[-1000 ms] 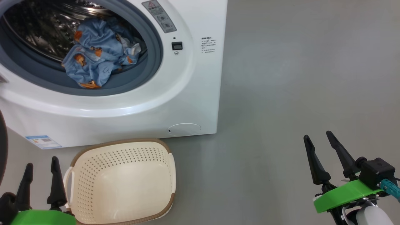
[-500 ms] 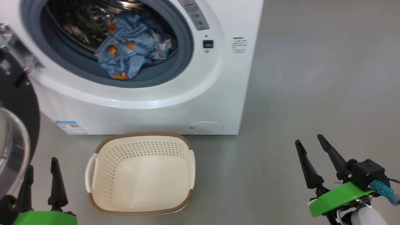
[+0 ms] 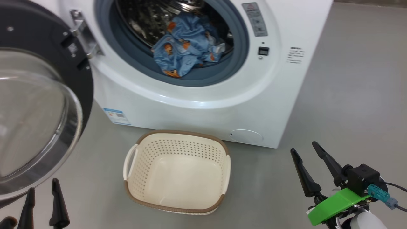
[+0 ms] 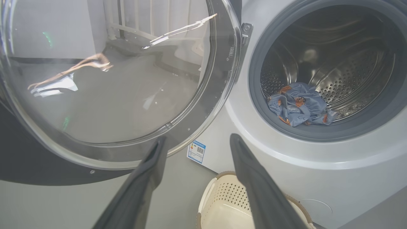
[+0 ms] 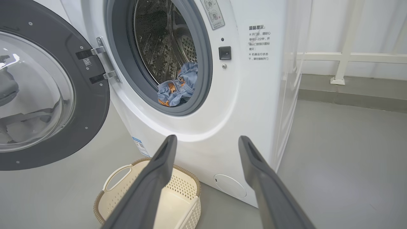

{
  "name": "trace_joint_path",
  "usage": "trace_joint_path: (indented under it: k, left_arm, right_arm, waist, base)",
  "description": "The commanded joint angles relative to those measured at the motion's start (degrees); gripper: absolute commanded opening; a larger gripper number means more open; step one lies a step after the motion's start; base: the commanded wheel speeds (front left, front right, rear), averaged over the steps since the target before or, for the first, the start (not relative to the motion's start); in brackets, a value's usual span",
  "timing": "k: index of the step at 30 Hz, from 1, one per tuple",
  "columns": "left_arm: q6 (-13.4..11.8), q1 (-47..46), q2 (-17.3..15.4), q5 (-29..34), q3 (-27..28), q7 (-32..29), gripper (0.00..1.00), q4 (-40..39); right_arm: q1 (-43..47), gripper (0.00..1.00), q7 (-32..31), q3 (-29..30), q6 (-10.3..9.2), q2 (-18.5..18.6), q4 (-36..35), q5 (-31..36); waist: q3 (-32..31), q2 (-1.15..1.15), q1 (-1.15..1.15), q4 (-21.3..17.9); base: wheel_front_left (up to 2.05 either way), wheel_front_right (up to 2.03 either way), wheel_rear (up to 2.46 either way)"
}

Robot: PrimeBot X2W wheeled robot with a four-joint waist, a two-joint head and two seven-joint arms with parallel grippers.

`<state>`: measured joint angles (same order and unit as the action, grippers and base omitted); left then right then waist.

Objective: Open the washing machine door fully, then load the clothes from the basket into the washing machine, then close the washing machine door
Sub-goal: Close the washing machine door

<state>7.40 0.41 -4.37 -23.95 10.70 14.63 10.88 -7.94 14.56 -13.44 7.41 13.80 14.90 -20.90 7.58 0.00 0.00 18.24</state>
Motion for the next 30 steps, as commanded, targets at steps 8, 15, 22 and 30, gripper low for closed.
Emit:
trace_joint_path:
  k: [8,15,22,30]
  left_arm:
    - [0.09,0.27,-0.37,-0.18,2.16,0.37,1.0,-1.57]
    - [0.09,0.55,0.12,-0.26,1.97,0.37,1.0,-1.43]
    - [0.09,0.99,0.55,-0.24,2.27,0.37,1.0,-1.84]
    - [0.09,1.61,1.01,-0.14,3.15,0.37,1.0,-2.5]
  right_arm:
    - [-1.38,1.0,0.44,-1.95,0.08,1.09,-0.61,-0.81]
    - [-1.31,1.0,0.44,-2.26,0.08,1.37,-0.44,-0.82]
    - [-1.84,1.0,0.44,-3.04,0.08,1.54,-0.11,-0.92]
    - [-2.8,1.0,0.44,-4.21,0.08,2.06,0.39,-1.38]
  waist:
    - [-1.08,0.0,0.0,7.02]
    - [-0.87,0.0,0.0,10.07]
    - [-0.69,0.0,0.0,11.94]
    - [-0.57,0.0,0.0,12.05]
  base:
    - [0.0,0.0,0.0]
    - [0.0,0.0,0.0]
    - [0.0,0.0,0.0]
    - [0.0,0.0,0.0]
